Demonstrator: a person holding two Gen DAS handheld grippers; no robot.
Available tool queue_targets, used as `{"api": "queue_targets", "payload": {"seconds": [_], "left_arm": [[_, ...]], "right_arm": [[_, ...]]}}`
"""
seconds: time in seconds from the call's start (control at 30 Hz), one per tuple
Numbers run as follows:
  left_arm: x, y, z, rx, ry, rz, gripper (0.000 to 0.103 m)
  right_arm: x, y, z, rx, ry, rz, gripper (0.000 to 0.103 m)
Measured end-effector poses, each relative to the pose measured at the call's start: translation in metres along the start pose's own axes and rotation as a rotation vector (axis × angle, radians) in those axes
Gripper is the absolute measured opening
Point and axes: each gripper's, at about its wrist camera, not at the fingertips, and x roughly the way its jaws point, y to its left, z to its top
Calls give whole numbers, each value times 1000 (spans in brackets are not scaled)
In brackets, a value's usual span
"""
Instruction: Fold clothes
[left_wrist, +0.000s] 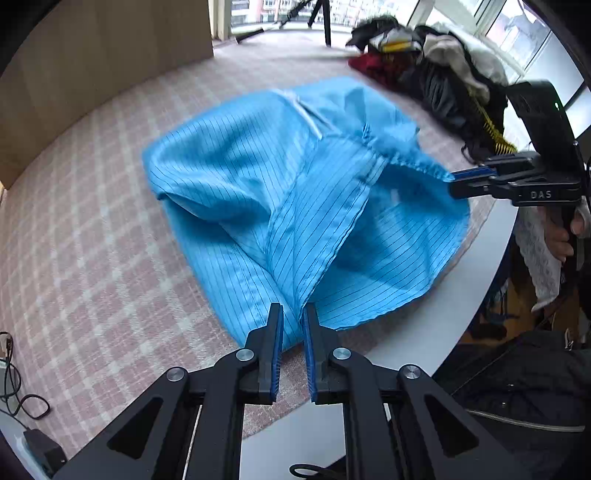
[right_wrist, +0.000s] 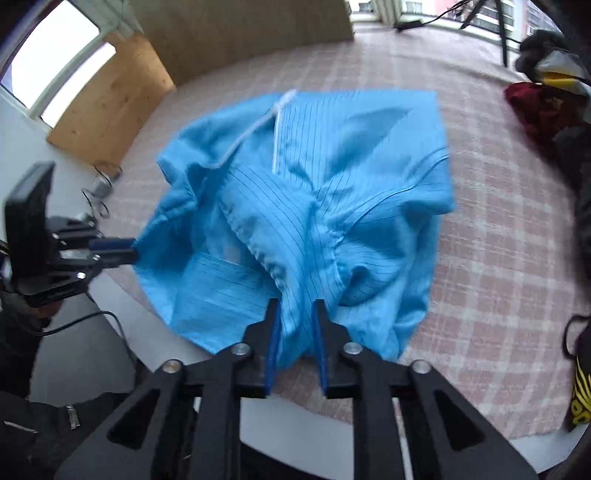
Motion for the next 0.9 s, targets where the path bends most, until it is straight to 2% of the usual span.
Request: {"api": "queue_targets", "payload": {"seconds": [0.03,0.17,0.27,0.3,0.33,0.37,0.43,0.53,0.7,0.83,0.87,0.9], "left_arm": [[-9,2,-1,-26,-29,-9,12],[-36,12,-11,-145,-137,-76,17],[-37,15,-11,-204,-191,-145,17],[-30,12,-9,-205,-191,-185,17],[-26,7,-6,-185,-183,-209,17],[-23,0,-3,-154,-175,-203,17],[-20,-15,-1,-107,-156,-228,17],[-15,-40,1,-48,-127,-290,23],[-4,-78,1,24,-109,-288,23],[12,-86,2,-31,-104,-249,23],[15,-87,1,-53,-106,-240,23],[16,-87,0,-77,-112,-225,23]], "right_arm": [[-12,-6,-4,23,-28,-1,32],[-58,-28,-19,120,-144,-8,33],[-64,-33,-28,190,-194,-12,32],[-61,-34,-29,209,-198,-11,30],[-59,-34,-30,228,-201,-11,22],[-56,-35,-31,246,-204,-10,18],[-47,-31,-31,251,-185,6,18],[-24,-17,-24,203,-136,-38,19],[-3,5,-9,124,-83,-24,21],[10,38,16,-25,-44,-11,41],[15,50,22,-80,-30,-31,46],[22,61,28,-132,-13,-53,47]]}}
